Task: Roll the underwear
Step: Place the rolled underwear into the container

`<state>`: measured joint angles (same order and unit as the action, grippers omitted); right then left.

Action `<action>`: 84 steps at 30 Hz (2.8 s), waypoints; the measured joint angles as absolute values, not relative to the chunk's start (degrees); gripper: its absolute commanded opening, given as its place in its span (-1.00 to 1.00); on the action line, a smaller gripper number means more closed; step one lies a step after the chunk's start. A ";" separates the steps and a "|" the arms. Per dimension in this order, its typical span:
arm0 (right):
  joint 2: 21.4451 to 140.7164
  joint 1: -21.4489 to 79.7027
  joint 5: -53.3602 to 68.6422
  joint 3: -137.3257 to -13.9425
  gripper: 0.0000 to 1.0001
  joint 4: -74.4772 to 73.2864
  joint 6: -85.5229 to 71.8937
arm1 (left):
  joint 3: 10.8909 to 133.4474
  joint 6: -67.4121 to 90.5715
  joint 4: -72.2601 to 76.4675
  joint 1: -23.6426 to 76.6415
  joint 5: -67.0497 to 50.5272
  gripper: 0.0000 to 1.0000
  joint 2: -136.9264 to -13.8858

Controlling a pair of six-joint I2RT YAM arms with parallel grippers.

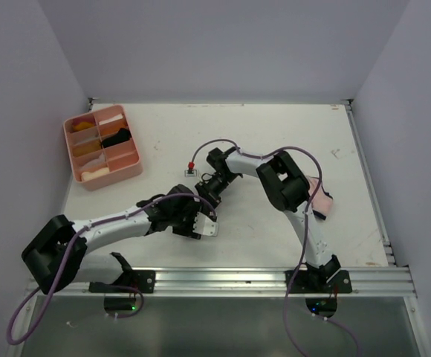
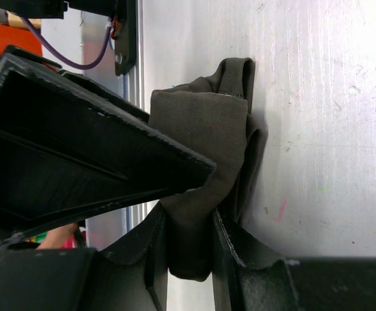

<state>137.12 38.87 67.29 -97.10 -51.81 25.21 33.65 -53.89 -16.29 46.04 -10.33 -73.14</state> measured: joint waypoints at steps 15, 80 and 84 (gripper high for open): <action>142.08 37.95 72.40 -100.86 -1.00 -58.28 25.52 | 31.75 -53.10 -9.39 50.37 -3.68 0.17 -76.20; 101.80 20.45 36.12 -82.48 0.97 -40.84 23.53 | 85.97 -67.64 -23.44 -16.21 -29.95 -1.00 -88.20; 101.71 20.34 34.81 -76.58 0.97 -37.04 24.45 | 86.65 -66.54 -18.17 -16.21 -30.74 -1.00 -91.29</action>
